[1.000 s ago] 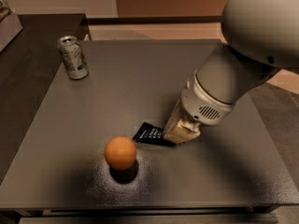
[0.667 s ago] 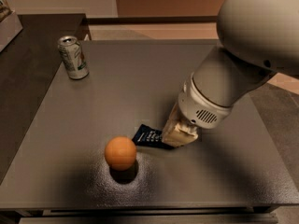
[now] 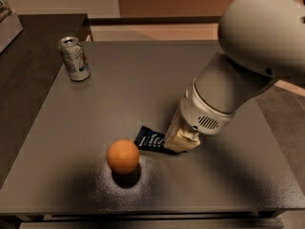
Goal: Move rxbar blueberry near orange
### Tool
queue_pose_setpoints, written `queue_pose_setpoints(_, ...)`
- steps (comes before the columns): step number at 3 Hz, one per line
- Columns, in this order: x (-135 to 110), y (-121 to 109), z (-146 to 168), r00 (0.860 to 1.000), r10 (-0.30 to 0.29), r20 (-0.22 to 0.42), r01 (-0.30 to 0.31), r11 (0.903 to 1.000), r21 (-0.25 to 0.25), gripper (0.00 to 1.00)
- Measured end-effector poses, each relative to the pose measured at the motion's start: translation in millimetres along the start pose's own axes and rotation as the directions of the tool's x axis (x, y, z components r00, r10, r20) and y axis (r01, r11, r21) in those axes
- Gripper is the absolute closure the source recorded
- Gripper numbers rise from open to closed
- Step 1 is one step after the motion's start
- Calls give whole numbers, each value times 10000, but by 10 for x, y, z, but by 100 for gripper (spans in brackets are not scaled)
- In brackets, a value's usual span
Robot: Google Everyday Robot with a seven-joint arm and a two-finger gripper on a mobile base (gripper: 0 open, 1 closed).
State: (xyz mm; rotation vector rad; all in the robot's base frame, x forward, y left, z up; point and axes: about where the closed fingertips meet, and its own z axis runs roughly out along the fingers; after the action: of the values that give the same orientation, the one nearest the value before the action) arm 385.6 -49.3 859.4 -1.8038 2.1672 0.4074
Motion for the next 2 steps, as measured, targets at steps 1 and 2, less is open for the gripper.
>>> queue_pose_setpoints(1,-7,8,-9,10000,-19,-5,19,10000,29,11)
queue_pose_setpoints(2,-12,14,-15,10000,-34,-8,34,10000,51,0)
